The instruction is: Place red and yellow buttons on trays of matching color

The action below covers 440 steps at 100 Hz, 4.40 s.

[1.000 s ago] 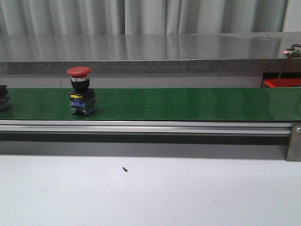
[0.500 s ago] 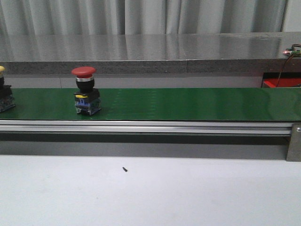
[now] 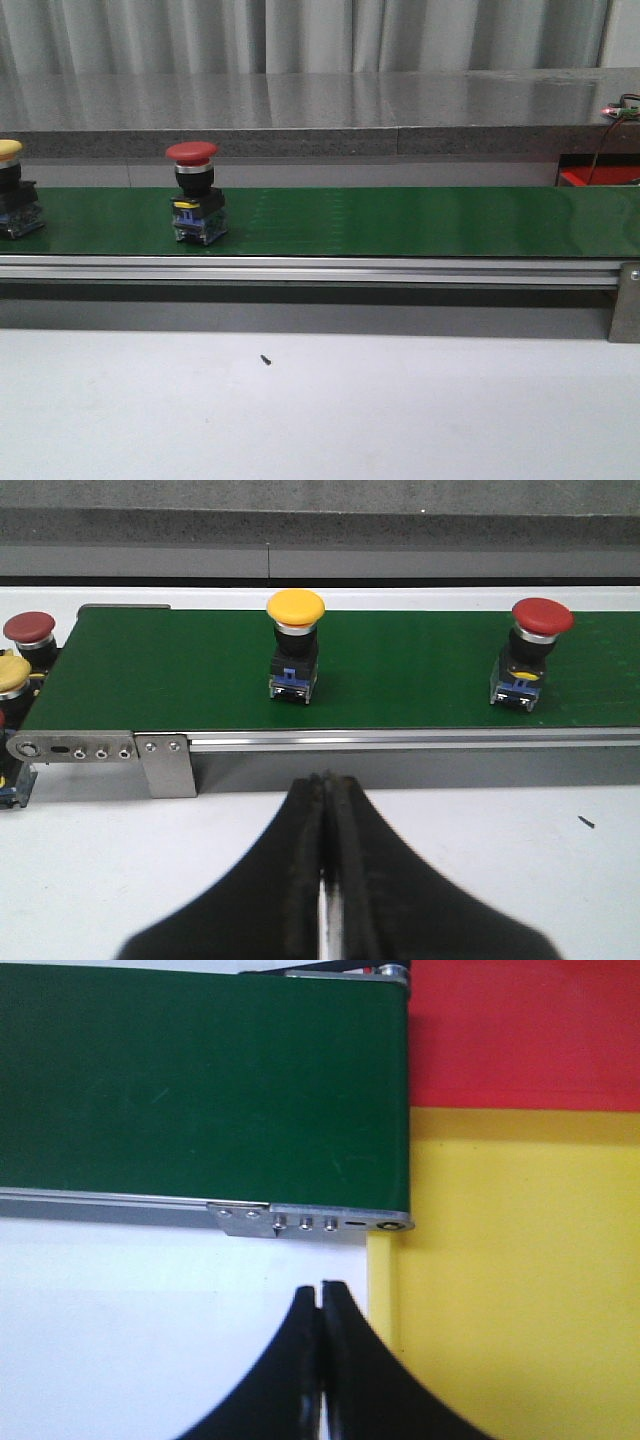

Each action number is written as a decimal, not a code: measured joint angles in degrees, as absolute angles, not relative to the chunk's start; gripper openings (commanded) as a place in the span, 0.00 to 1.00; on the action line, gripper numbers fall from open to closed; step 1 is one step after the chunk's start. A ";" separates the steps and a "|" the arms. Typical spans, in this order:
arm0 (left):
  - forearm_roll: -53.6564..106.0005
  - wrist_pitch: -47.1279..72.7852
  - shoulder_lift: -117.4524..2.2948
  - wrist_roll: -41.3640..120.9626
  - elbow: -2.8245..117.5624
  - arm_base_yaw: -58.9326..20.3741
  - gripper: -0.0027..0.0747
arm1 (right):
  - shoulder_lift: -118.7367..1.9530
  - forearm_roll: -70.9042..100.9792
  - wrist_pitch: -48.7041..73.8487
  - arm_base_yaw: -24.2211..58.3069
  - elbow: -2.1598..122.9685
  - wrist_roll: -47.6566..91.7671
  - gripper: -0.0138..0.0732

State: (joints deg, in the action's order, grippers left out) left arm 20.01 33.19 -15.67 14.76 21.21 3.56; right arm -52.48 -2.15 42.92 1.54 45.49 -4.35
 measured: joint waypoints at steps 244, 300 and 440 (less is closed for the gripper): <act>20.10 33.19 -15.67 14.76 21.21 3.56 0.01 | -112.92 12.71 53.56 34.07 101.50 19.35 0.50; 20.10 33.19 -15.67 14.76 21.21 3.56 0.01 | -111.49 12.71 53.77 34.07 101.50 19.44 0.30; 20.10 33.19 -15.67 14.76 21.21 3.56 0.01 | -97.10 12.75 51.87 -16.43 87.81 16.89 0.30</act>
